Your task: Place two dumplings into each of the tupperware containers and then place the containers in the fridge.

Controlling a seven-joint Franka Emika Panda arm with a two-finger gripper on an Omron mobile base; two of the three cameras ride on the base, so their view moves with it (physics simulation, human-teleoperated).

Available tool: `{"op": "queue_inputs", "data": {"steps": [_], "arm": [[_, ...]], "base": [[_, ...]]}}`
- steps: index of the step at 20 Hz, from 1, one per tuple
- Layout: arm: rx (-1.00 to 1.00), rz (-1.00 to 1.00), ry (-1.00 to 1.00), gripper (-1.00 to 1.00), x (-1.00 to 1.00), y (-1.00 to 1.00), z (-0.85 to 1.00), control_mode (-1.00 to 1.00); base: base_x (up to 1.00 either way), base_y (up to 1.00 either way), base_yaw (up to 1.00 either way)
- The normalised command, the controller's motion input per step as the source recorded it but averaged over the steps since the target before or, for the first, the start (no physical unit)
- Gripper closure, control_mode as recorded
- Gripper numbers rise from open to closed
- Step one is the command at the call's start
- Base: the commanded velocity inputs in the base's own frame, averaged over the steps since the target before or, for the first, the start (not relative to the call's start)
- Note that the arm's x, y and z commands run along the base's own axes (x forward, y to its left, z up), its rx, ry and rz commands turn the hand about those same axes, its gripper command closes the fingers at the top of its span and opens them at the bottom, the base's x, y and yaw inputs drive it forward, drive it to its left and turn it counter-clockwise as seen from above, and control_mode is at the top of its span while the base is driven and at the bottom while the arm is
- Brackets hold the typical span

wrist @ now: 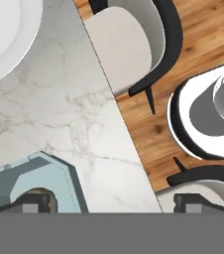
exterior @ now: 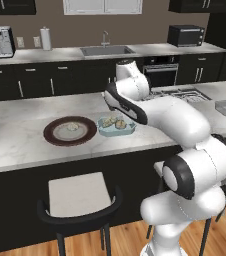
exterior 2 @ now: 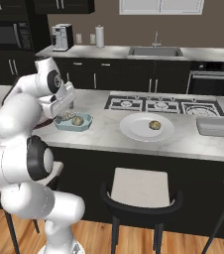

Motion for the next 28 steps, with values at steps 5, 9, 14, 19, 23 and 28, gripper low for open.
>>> {"op": "queue_inputs", "data": {"steps": [5, 9, 14, 19, 23, 28], "arm": [[0.00, 0.00, 0.00, -1.00, -0.05, 0.29, -0.09, -1.00], [0.00, 0.00, 0.00, -1.00, 0.06, 0.15, -0.18, -1.00], [0.00, 0.00, 0.00, -1.00, 0.20, 0.20, -0.24, -1.00], [0.00, -0.01, 0.00, -1.00, 0.24, 0.23, -0.21, -1.00], [0.00, -0.01, 0.00, -1.00, 0.25, 0.23, -0.36, -1.00], [0.00, -0.02, 0.00, -1.00, 0.31, 0.05, -0.30, -1.00]], "base": [[0.00, 0.00, 0.00], [0.00, 0.00, 0.00], [0.00, 0.00, 0.00], [0.00, 0.00, 0.00], [0.00, 0.00, 0.00], [0.00, 0.00, 0.00]]}}
